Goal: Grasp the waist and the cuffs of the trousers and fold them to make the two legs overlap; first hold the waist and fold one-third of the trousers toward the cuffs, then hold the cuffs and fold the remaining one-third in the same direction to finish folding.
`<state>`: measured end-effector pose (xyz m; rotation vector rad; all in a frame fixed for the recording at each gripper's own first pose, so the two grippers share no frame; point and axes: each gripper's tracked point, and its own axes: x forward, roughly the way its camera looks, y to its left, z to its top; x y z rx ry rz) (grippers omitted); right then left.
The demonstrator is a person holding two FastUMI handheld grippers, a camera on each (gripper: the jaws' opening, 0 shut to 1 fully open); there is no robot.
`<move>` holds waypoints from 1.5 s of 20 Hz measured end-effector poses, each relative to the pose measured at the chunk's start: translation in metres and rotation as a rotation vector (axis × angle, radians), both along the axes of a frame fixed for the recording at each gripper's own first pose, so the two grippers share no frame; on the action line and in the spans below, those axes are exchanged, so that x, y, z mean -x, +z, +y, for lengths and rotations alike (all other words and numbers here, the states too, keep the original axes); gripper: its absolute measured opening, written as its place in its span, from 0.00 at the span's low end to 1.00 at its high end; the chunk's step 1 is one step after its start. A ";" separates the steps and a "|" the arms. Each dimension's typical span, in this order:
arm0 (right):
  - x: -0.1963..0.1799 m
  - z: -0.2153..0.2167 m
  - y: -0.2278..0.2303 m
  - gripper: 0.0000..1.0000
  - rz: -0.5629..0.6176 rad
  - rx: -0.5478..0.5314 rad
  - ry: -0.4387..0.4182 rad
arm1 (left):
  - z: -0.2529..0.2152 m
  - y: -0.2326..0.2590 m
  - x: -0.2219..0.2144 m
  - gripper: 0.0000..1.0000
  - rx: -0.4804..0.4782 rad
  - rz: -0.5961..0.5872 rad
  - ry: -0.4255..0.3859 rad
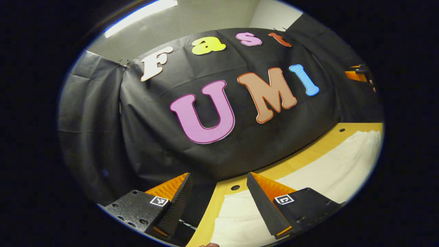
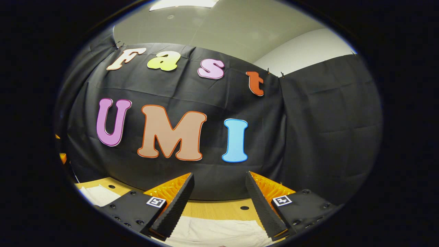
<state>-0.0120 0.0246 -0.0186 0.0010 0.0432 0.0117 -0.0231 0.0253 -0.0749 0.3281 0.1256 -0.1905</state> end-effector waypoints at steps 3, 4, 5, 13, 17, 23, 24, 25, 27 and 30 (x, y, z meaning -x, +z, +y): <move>0.001 0.002 0.001 0.97 -0.003 -0.003 -0.006 | 0.001 -0.027 0.012 0.96 -0.083 0.053 -0.067; 0.002 0.003 -0.002 0.97 0.000 -0.003 -0.006 | 0.001 -0.040 0.017 0.96 -0.116 0.078 -0.097; 0.002 0.004 -0.004 0.97 0.002 -0.003 -0.007 | 0.000 -0.051 0.023 0.96 -0.155 0.103 -0.130; 0.011 0.004 -0.020 0.97 0.038 -0.005 -0.023 | 0.022 -0.148 0.078 0.96 -0.404 0.302 -0.330; 0.018 0.001 -0.023 0.97 0.047 0.003 -0.033 | 0.026 -0.186 0.103 0.96 -0.497 0.390 -0.426; 0.029 -0.003 -0.028 0.97 0.060 0.020 -0.048 | 0.040 -0.240 0.136 0.97 -0.686 0.518 -0.619; 0.031 -0.004 -0.028 0.97 0.063 0.023 -0.051 | 0.044 -0.251 0.136 0.97 -0.711 0.540 -0.643; 0.033 -0.005 -0.030 0.97 0.066 0.027 -0.054 | 0.046 -0.258 0.135 0.97 -0.732 0.554 -0.664; 0.036 -0.008 -0.031 0.98 0.071 0.033 -0.062 | 0.052 -0.271 0.135 0.97 -0.771 0.586 -0.702; 0.040 -0.014 -0.031 0.98 0.071 0.052 -0.077 | 0.060 -0.281 0.132 0.97 -0.829 0.611 -0.742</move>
